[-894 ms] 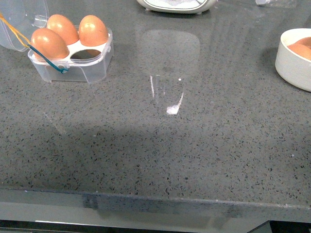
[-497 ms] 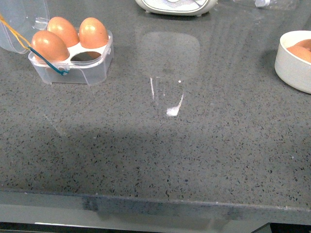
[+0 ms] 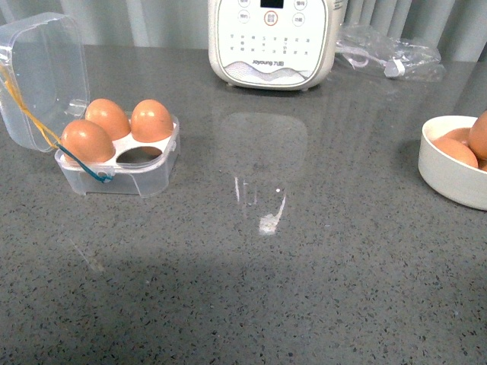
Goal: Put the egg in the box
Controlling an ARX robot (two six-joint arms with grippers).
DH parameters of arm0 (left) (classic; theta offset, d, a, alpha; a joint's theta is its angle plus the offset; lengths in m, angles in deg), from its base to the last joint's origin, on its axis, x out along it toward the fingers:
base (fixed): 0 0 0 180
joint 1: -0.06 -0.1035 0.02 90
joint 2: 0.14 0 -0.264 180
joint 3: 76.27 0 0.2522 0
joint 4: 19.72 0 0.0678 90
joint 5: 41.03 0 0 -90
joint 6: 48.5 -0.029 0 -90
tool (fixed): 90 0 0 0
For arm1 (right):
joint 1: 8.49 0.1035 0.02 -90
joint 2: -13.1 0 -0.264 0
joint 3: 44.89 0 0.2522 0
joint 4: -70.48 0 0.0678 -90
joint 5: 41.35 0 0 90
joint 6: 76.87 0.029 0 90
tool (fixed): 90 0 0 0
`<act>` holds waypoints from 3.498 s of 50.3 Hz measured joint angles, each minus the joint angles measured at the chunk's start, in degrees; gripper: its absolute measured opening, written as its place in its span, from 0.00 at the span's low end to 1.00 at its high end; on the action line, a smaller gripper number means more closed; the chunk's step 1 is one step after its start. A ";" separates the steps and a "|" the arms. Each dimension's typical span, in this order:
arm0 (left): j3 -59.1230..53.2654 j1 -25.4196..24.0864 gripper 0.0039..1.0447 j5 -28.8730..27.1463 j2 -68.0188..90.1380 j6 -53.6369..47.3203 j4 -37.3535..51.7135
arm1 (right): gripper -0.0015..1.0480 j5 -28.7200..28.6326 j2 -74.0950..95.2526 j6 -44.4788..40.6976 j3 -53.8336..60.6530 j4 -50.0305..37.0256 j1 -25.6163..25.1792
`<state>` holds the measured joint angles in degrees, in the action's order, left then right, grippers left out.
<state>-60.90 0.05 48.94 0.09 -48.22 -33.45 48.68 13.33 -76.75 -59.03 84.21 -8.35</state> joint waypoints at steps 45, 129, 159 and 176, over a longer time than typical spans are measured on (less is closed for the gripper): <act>0.00 0.00 0.94 0.00 0.00 0.00 0.00 | 0.93 11.89 11.76 11.43 -6.01 10.05 1.95; 0.00 0.00 0.94 0.00 -0.02 -0.02 0.00 | 0.93 -8.02 78.79 -9.22 -34.25 -21.31 1.03; 0.00 0.00 0.94 0.00 -0.02 0.00 0.00 | 0.93 -6.47 82.58 -9.18 -36.26 -23.26 2.21; 0.00 0.00 0.94 0.00 -0.02 0.00 0.00 | 0.76 -6.10 82.86 -8.85 -36.26 -23.41 2.43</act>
<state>-60.90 0.05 48.94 0.07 -48.22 -33.45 42.58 96.19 -85.60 -95.29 60.80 -5.93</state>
